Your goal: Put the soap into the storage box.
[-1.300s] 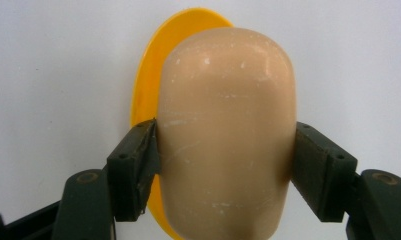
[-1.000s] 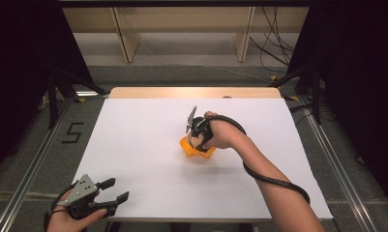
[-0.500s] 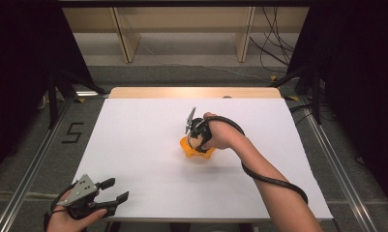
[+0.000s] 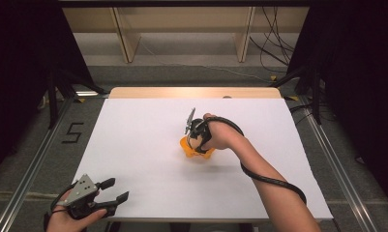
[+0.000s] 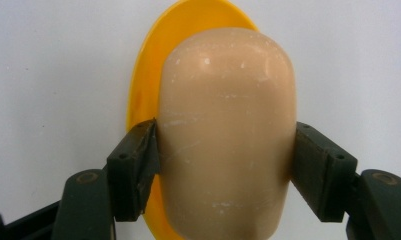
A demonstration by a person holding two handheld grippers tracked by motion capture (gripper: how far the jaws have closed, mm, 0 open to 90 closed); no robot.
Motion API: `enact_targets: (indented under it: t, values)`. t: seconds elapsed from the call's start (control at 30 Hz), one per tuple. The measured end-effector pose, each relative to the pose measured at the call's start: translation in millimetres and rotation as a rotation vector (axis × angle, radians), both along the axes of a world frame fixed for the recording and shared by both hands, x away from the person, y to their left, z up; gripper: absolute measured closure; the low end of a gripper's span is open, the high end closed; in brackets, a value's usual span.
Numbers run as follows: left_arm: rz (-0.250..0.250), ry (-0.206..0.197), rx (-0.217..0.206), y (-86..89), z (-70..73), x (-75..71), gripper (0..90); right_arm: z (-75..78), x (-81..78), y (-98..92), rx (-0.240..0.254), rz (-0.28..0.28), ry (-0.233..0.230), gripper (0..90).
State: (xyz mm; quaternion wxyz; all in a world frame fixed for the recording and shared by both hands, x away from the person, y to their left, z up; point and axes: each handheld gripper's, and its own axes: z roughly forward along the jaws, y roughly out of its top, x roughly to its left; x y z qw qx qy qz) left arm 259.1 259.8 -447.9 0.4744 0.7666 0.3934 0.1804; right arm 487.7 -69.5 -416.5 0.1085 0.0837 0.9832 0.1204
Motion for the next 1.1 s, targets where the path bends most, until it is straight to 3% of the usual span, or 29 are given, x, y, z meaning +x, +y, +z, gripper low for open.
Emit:
enact_targets:
  t: [0.37,0.4,0.47,0.6,0.63,0.67,0.7,0.73,0.77,0.8,0.87,1.03,1.07,1.1]
  values:
    - [-0.003,-0.004,-0.003,-0.2,0.0,0.2,30.5,-0.5,1.4,1.1,0.002,-0.002,-0.003,33.8]
    - [0.001,0.002,-0.004,-0.1,0.0,-0.1,30.5,-0.4,0.4,1.2,0.001,-0.027,0.012,33.7]
    - [-0.005,-0.004,0.004,0.5,0.2,0.4,30.5,-0.5,2.4,1.2,0.003,-0.002,0.007,33.6]
    - [-0.006,-0.005,0.002,0.2,0.2,0.4,30.5,0.2,2.7,0.9,0.002,-0.013,0.005,32.6]
    - [0.0,0.0,-0.002,-0.1,0.1,-0.1,30.5,0.1,2.3,0.8,0.003,-0.02,0.008,34.3]
    - [0.003,0.002,-0.009,-0.6,0.0,-0.3,30.5,1.2,-1.4,0.5,0.0,-0.069,0.028,36.8]
    - [0.003,0.002,-0.009,-0.6,0.0,-0.3,30.5,1.2,-1.4,0.5,0.0,-0.069,0.028,36.8]
    - [0.002,-0.001,-0.007,-0.4,0.0,-0.1,30.5,2.8,-4.1,0.7,0.027,-0.106,0.047,36.8]
    - [0.002,-0.001,-0.007,-0.4,0.0,-0.1,30.5,2.8,-4.1,0.7,0.027,-0.106,0.047,36.8]
    - [0.0,-0.003,0.0,-0.2,0.1,0.0,30.5,5.8,-1.1,-0.3,0.002,-0.062,0.015,36.7]
    - [-0.001,-0.002,-0.001,-0.3,0.2,-0.1,30.5,7.5,-3.3,-1.7,0.018,-0.099,0.034,36.8]
    - [0.001,0.0,-0.001,-0.3,0.1,-0.1,30.5,12.2,-4.2,-6.9,0.026,-0.083,0.024,36.9]
    - [0.001,0.0,-0.001,-0.3,0.1,-0.1,30.5,13.1,-7.1,-8.0,0.029,-0.115,0.024,36.9]
    - [0.001,0.0,-0.002,-0.4,0.1,-0.2,30.5,14.1,-4.8,-9.8,0.03,-0.077,0.008,36.7]
